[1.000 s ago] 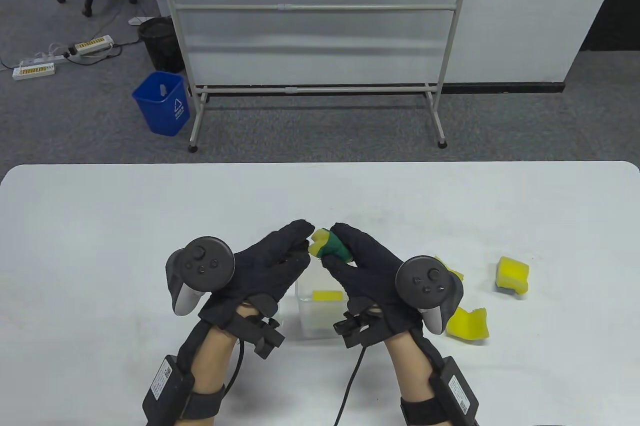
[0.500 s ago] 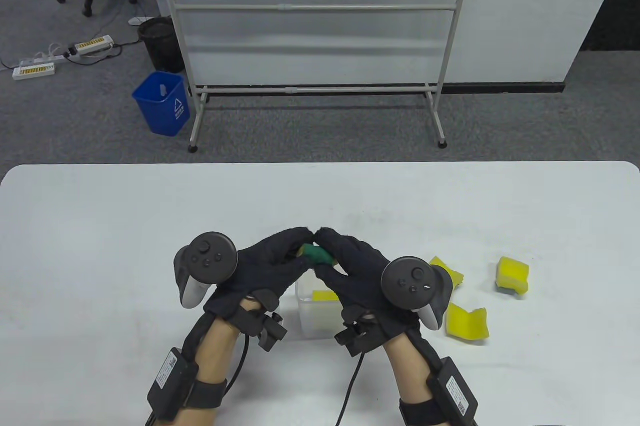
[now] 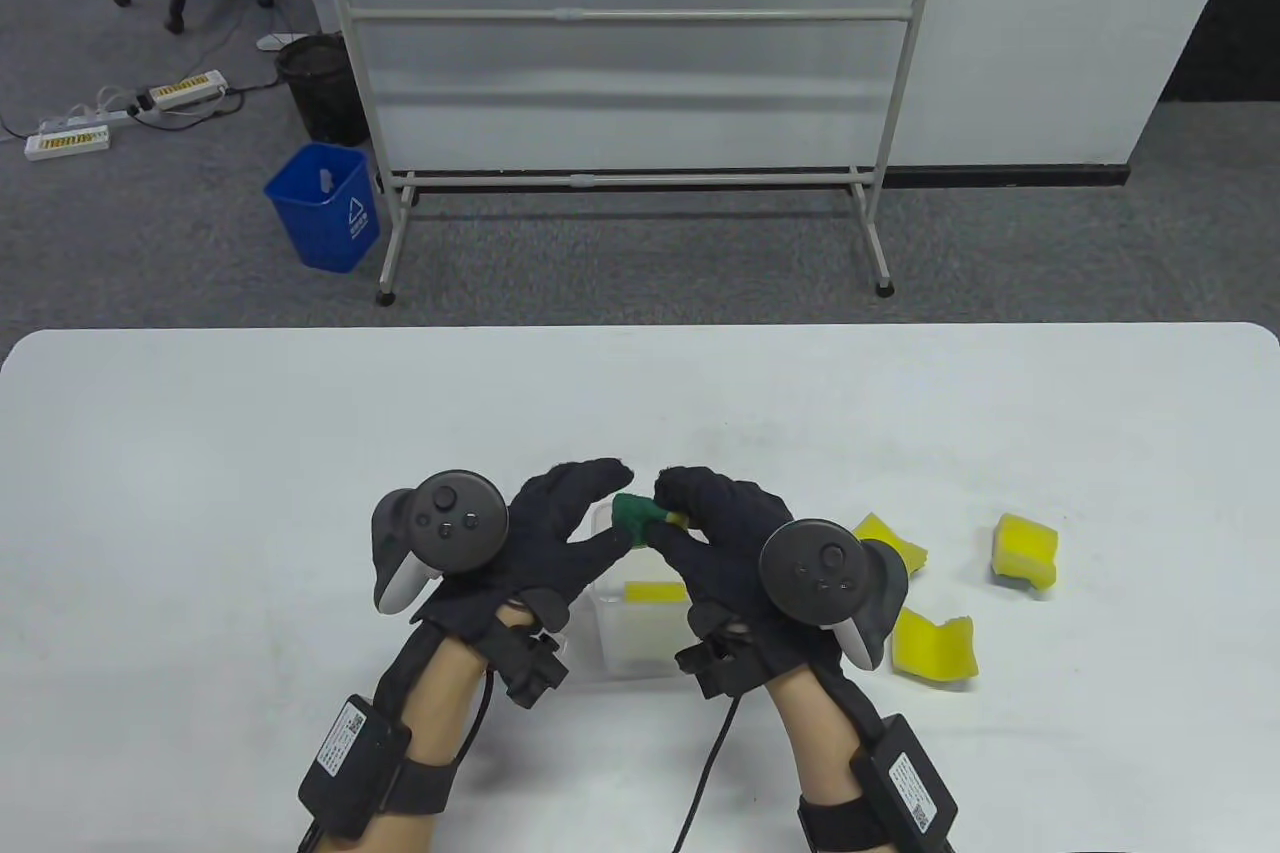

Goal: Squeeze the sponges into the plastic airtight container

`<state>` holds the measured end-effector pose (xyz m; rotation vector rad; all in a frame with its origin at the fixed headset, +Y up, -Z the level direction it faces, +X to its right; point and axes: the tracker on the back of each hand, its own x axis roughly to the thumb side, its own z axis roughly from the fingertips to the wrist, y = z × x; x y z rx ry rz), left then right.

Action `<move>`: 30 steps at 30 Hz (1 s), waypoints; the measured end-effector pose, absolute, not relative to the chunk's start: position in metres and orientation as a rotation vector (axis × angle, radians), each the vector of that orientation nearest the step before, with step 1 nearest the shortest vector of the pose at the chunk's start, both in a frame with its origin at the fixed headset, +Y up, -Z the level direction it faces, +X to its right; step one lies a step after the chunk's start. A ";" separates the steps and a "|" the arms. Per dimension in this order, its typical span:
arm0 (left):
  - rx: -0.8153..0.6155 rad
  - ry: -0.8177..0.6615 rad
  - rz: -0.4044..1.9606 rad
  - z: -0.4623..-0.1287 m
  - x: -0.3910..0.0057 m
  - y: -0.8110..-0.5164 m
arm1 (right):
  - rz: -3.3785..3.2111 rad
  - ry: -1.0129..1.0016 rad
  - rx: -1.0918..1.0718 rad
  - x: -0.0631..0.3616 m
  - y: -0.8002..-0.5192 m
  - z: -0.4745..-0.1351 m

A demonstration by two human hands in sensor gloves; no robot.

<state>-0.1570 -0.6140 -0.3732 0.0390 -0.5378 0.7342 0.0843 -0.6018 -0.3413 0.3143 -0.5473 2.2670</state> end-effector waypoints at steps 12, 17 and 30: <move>-0.188 -0.576 0.547 -0.381 -0.145 -0.635 | 2.605 -0.551 0.346 0.065 -0.611 -0.344; -0.225 -0.568 0.507 -0.382 -0.141 -0.640 | 2.657 -0.534 0.389 0.058 -0.615 -0.344; -0.218 -0.559 0.482 -0.382 -0.139 -0.641 | 2.658 -0.467 0.422 0.052 -0.629 -0.350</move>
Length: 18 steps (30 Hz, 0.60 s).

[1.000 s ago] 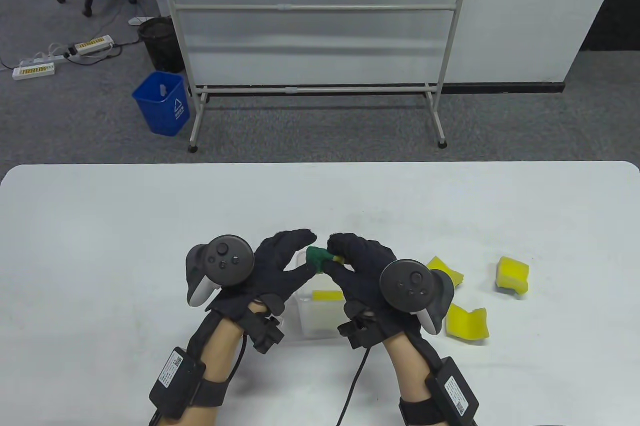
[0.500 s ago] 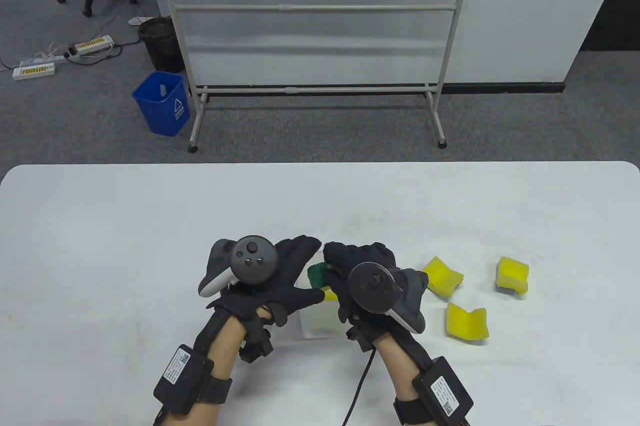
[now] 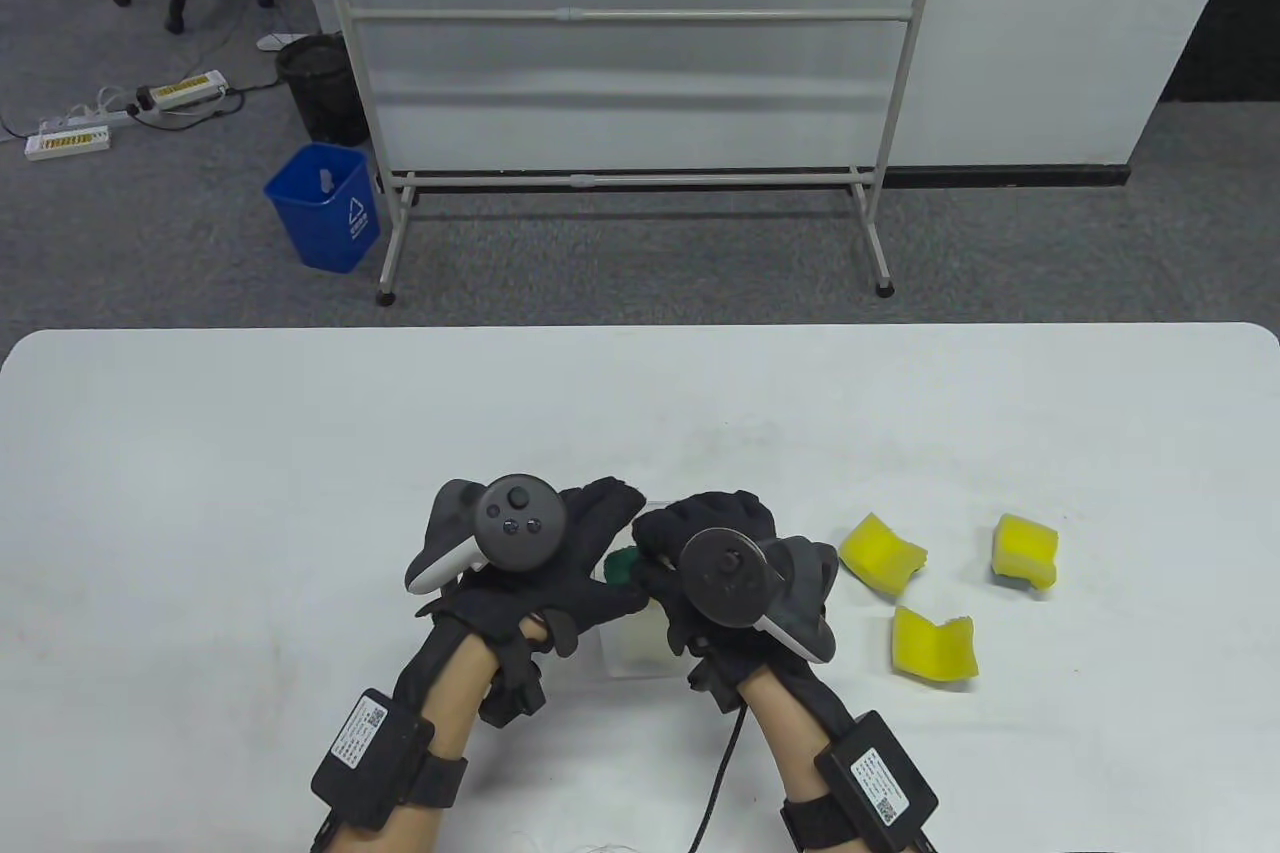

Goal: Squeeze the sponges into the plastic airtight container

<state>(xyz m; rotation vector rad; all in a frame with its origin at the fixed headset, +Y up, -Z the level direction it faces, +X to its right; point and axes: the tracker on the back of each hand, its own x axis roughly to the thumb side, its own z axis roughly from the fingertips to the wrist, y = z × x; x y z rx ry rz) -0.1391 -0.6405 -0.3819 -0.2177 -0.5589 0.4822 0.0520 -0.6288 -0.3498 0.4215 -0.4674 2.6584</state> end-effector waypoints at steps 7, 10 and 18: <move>-0.225 -0.556 0.493 -0.382 -0.140 -0.641 | 2.597 -0.493 0.409 0.059 -0.626 -0.349; -0.225 -0.555 0.494 -0.383 -0.140 -0.641 | 2.490 -0.536 0.348 0.069 -0.618 -0.347; -0.227 -0.557 0.497 -0.383 -0.140 -0.642 | 2.374 -0.525 0.063 0.131 -0.601 -0.349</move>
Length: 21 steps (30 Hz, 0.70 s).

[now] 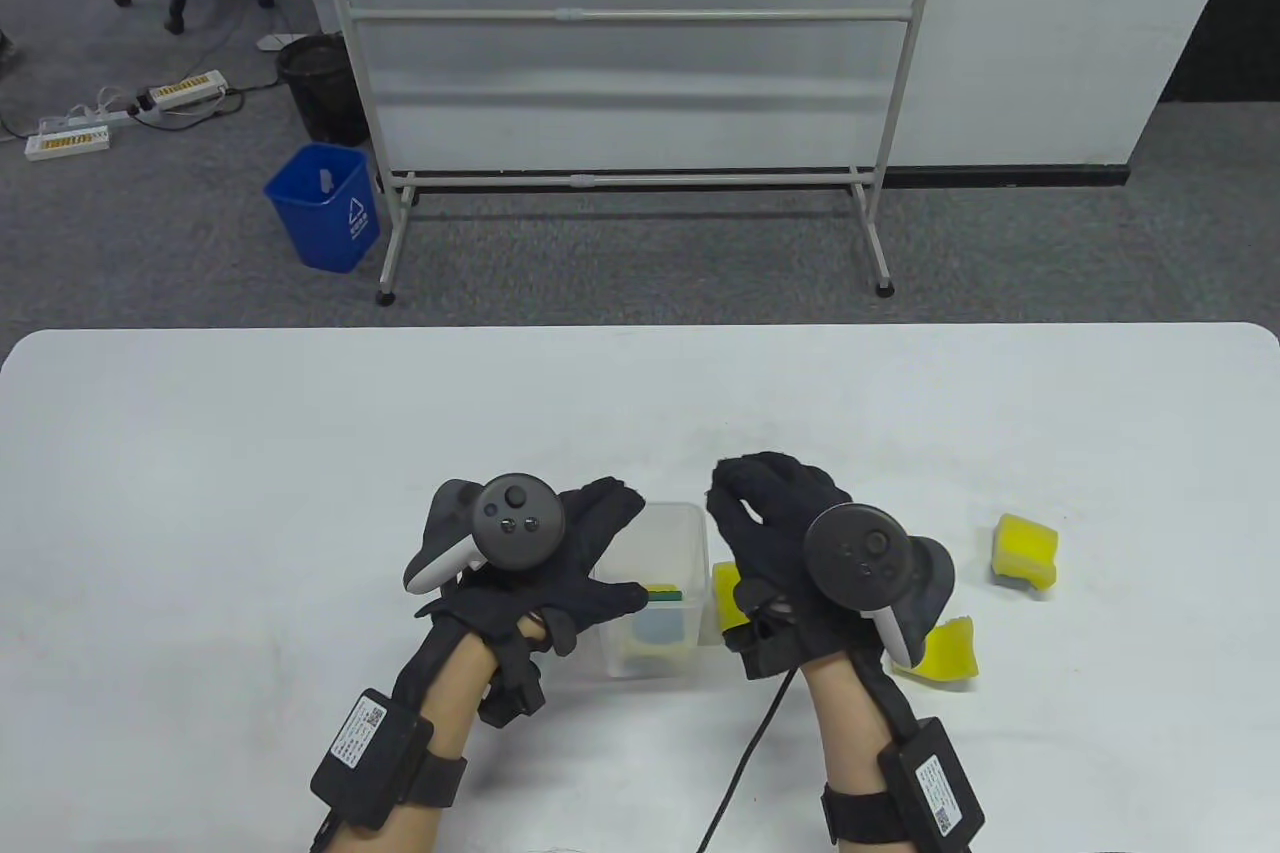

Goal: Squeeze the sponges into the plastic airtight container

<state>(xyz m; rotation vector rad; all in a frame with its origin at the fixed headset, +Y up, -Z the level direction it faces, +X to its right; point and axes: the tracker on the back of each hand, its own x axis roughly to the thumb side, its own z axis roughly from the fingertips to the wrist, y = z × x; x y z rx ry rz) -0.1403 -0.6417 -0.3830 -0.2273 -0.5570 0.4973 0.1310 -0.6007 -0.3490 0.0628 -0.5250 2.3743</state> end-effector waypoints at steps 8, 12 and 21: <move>-0.229 -0.560 0.496 -0.384 -0.140 -0.642 | 2.705 0.207 -0.002 0.126 -0.673 -0.388; -0.230 -0.561 0.497 -0.384 -0.140 -0.642 | 2.825 0.501 -0.010 0.112 -0.703 -0.395; -0.210 -0.580 0.549 -0.383 -0.144 -0.638 | 2.999 0.518 -0.013 0.094 -0.733 -0.399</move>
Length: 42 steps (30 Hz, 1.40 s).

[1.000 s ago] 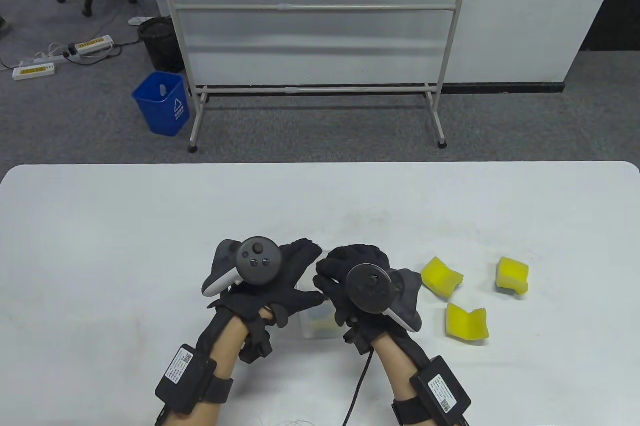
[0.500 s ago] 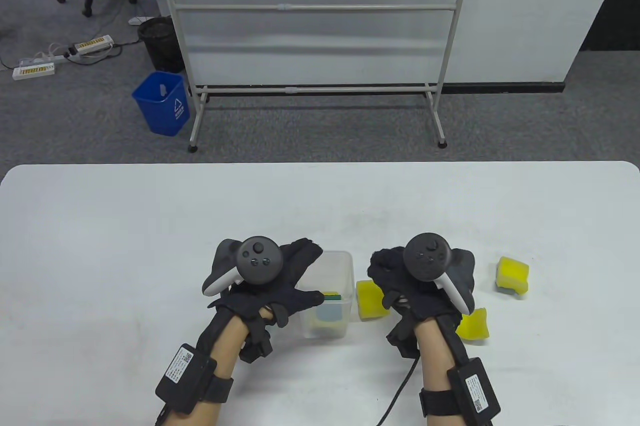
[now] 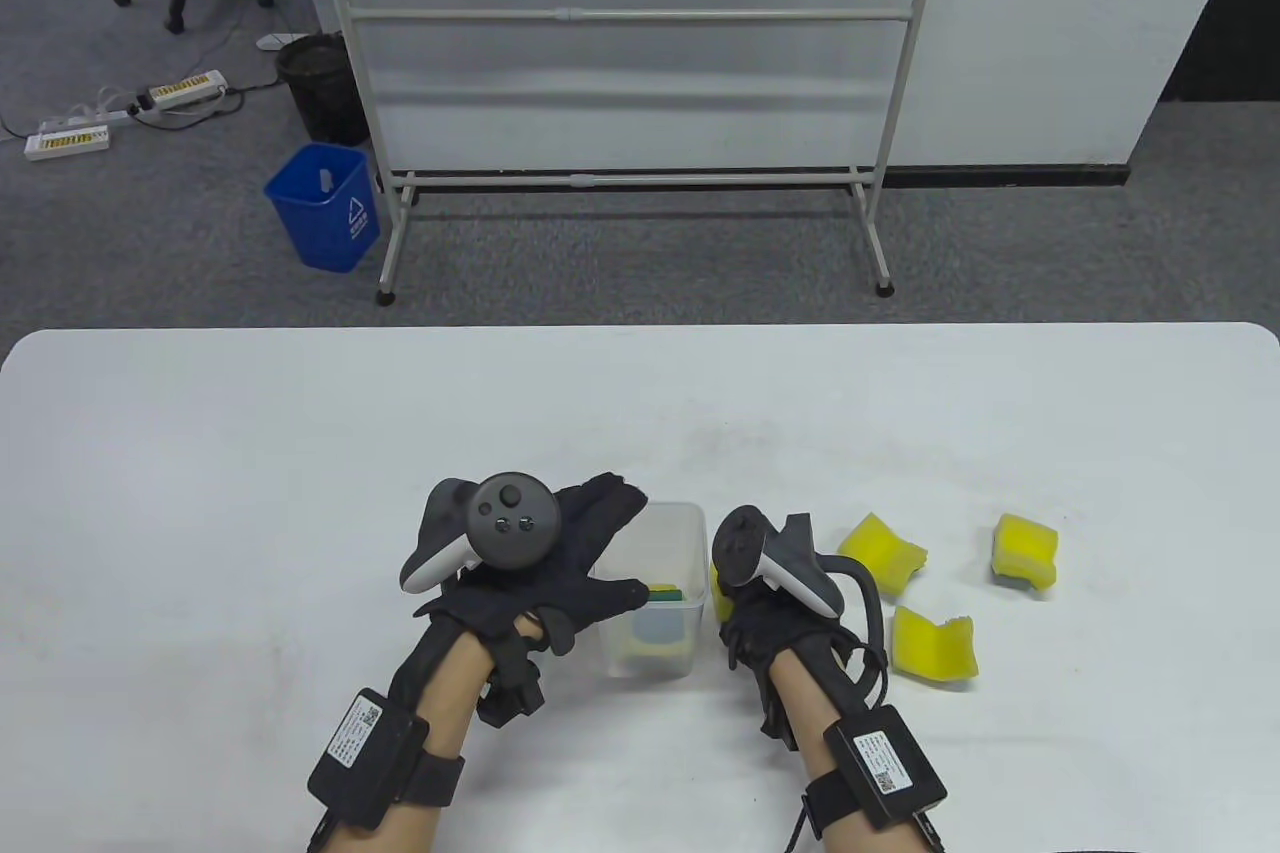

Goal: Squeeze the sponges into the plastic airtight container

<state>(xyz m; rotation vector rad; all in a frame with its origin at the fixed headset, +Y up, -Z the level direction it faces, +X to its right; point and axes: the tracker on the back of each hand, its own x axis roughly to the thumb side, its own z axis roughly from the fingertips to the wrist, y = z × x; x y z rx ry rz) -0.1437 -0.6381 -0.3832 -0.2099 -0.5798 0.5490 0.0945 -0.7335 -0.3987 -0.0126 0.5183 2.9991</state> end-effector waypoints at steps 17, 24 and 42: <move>-0.095 -0.562 0.673 -0.377 -0.165 -0.617 | 2.912 -0.046 -0.193 0.111 -0.704 -0.393; -0.040 -0.551 0.728 -0.374 -0.170 -0.611 | 2.635 -0.247 -0.230 0.127 -0.666 -0.380; 0.163 -0.547 0.969 -0.350 -0.165 -0.583 | 1.851 -0.536 0.150 0.133 -0.577 -0.325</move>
